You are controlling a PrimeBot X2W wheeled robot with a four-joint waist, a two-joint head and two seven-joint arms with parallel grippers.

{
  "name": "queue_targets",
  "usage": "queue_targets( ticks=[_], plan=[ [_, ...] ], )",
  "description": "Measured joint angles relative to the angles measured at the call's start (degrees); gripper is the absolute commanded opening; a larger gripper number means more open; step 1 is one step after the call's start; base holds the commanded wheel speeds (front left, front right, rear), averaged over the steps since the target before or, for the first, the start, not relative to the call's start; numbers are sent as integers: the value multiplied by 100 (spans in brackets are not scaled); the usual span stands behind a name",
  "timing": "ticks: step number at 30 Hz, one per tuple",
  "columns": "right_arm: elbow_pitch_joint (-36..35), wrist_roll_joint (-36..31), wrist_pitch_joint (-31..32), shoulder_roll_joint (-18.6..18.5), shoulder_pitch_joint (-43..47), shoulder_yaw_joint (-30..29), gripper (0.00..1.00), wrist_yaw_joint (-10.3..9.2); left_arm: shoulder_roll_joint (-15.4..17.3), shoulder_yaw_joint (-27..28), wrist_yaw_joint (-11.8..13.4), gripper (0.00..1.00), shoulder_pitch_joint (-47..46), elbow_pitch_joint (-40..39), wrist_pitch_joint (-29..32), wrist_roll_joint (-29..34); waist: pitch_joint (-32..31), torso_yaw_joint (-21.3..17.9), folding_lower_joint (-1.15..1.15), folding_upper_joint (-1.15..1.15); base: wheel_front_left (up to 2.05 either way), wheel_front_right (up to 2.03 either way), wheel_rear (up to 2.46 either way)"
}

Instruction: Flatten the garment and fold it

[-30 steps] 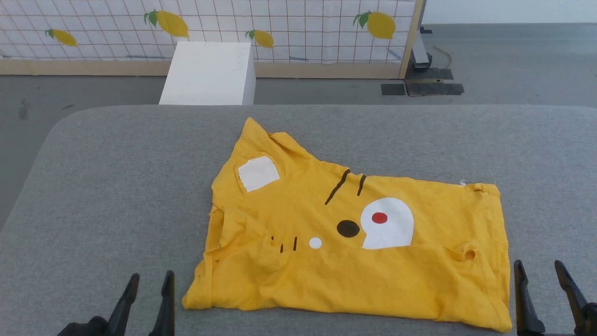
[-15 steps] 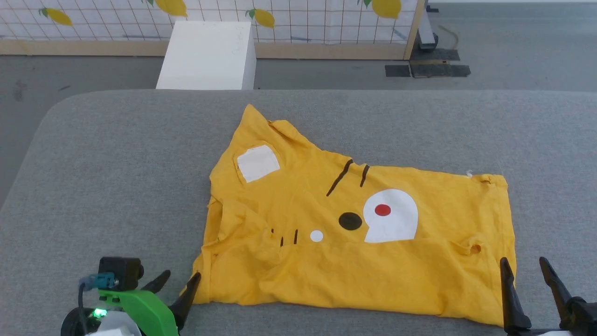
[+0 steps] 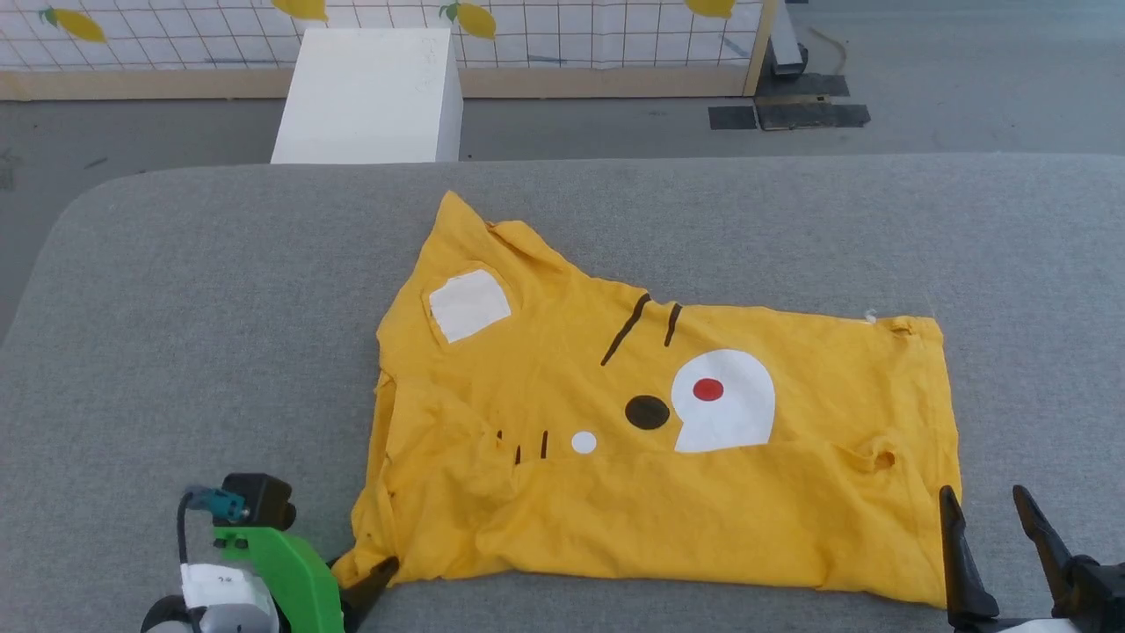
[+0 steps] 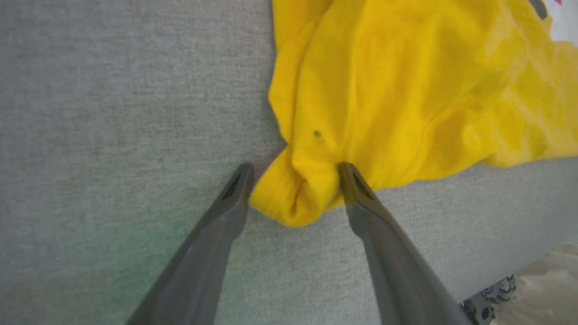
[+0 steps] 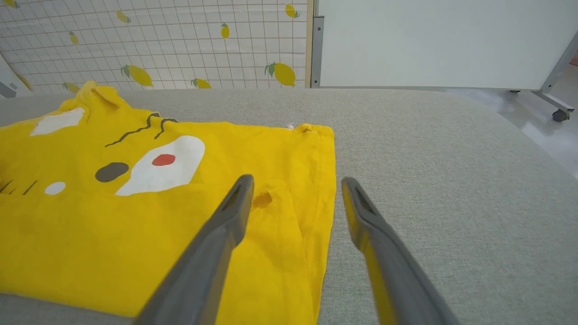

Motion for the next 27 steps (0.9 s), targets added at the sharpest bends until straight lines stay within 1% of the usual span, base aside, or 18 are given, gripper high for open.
queue_targets(
  ticks=[1,2,5,7,12,16,22,25,27],
  plan=[
    [-2,0,18,0,0,3,100,0,0,-25,-2,47,-15,14,12,-7,-7,-2,0,0,0,0,0],
    [-1,0,18,0,-1,5,100,0,-1,-40,-4,0,-23,29,2,-7,-11,-4,0,0,0,0,0],
    [2,-12,19,0,-17,25,100,0,-11,-102,-16,0,-40,122,-75,-41,-11,-17,0,0,0,0,0],
    [-2,-66,58,0,-38,48,100,0,-76,-126,-51,0,-40,177,-201,-107,-11,-25,0,0,0,0,0],
    [-131,-81,309,-1,-229,81,100,0,-94,-71,-57,0,-19,192,-505,-205,20,-48,0,0,0,0,0],
    [-246,289,1132,3,-381,1,100,0,-87,-25,-74,0,3,120,-727,-236,85,-68,0,0,0,0,0],
    [-376,470,2883,-24,-414,-197,100,0,7,-8,-74,0,18,-90,-924,-260,218,-56,0,0,0,0,0],
    [-414,487,3495,-26,-413,-280,100,0,35,-36,-74,0,13,-194,-948,-281,281,-15,0,0,0,0,0],
    [-420,524,3779,-22,-413,-316,100,0,46,-63,-74,0,8,-238,-958,-301,320,20,0,0,0,0,0]
  ],
)
